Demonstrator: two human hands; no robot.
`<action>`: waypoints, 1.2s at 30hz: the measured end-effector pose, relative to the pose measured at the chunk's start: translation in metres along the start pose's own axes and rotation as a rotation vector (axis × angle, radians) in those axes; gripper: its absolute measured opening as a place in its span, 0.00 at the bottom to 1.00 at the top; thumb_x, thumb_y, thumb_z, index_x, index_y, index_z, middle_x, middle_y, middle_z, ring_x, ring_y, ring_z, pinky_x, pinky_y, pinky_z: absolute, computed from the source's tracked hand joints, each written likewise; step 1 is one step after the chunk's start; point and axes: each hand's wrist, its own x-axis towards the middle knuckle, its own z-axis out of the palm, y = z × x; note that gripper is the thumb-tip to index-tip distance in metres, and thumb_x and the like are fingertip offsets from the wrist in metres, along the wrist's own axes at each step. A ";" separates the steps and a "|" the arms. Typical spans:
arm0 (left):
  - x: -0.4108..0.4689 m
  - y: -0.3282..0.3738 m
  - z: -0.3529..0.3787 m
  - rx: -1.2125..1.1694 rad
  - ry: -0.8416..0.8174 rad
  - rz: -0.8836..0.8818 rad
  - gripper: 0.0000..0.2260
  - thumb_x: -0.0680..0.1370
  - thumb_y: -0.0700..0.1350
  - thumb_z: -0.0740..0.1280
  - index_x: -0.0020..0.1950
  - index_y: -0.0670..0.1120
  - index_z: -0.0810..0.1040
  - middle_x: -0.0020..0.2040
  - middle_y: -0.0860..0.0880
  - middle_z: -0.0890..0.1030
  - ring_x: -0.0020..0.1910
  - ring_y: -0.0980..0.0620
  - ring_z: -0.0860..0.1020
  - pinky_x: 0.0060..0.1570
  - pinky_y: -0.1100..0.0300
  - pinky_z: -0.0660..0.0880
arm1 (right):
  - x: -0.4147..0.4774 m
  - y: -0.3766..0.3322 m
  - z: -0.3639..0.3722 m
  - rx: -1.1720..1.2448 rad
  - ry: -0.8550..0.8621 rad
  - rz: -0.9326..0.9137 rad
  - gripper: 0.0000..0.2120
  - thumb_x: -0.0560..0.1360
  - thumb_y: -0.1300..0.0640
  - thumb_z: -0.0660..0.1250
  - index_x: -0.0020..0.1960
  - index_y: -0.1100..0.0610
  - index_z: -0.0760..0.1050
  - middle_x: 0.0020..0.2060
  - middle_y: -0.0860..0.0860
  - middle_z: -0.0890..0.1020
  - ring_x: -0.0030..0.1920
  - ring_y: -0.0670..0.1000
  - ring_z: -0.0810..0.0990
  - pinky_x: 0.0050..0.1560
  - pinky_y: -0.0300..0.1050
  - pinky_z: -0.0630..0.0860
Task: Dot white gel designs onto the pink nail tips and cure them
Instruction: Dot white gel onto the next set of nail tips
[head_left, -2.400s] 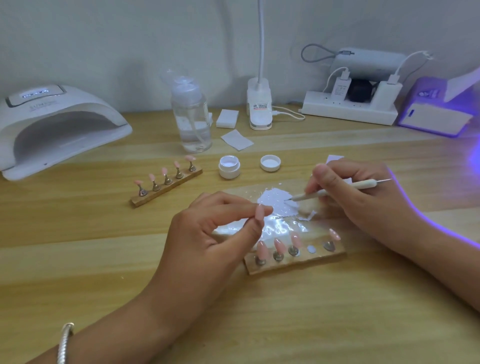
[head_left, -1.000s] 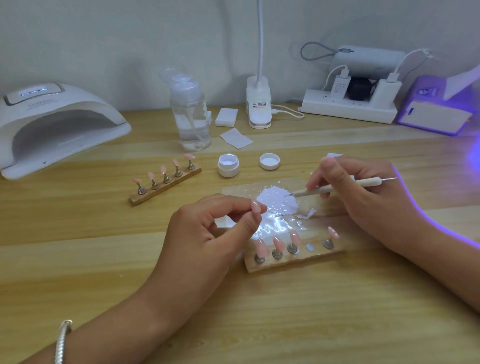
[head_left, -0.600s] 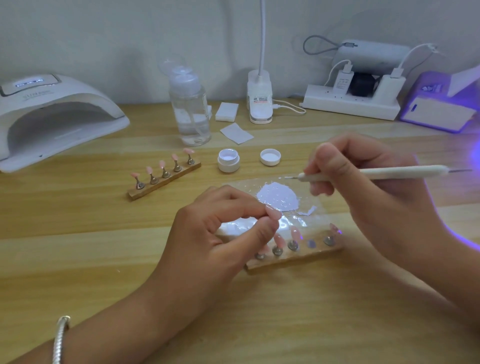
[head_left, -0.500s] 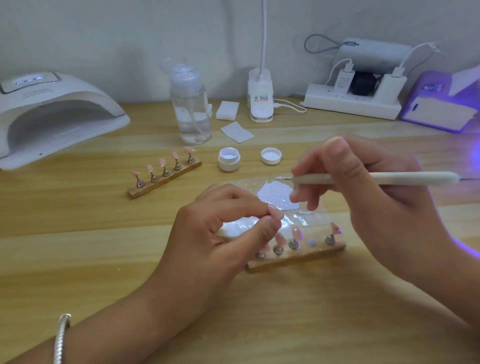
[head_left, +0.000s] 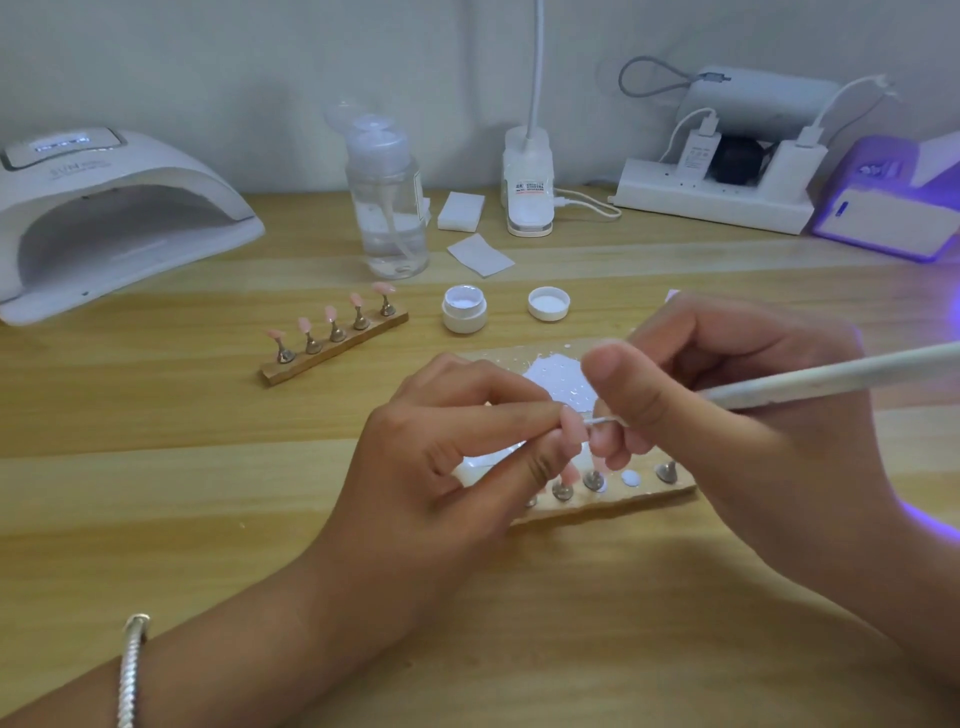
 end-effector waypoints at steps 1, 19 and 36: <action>-0.002 -0.002 0.000 0.000 -0.020 -0.016 0.31 0.81 0.60 0.62 0.42 0.30 0.81 0.43 0.34 0.79 0.45 0.44 0.78 0.47 0.69 0.76 | 0.000 0.000 0.001 0.007 -0.003 0.004 0.14 0.75 0.57 0.71 0.32 0.59 0.75 0.25 0.48 0.80 0.23 0.50 0.78 0.26 0.34 0.72; 0.002 -0.015 -0.004 0.183 -0.024 0.119 0.05 0.77 0.45 0.70 0.47 0.51 0.87 0.44 0.56 0.84 0.48 0.49 0.78 0.49 0.51 0.73 | -0.001 0.000 0.006 0.022 0.014 0.024 0.15 0.76 0.60 0.67 0.31 0.58 0.73 0.22 0.50 0.78 0.21 0.47 0.77 0.25 0.31 0.69; 0.002 -0.017 -0.005 0.179 -0.023 0.142 0.04 0.77 0.47 0.71 0.49 0.52 0.86 0.45 0.57 0.83 0.48 0.51 0.78 0.49 0.55 0.72 | -0.001 0.001 0.005 0.017 0.001 0.015 0.15 0.76 0.59 0.66 0.31 0.58 0.73 0.22 0.48 0.78 0.22 0.47 0.78 0.26 0.30 0.70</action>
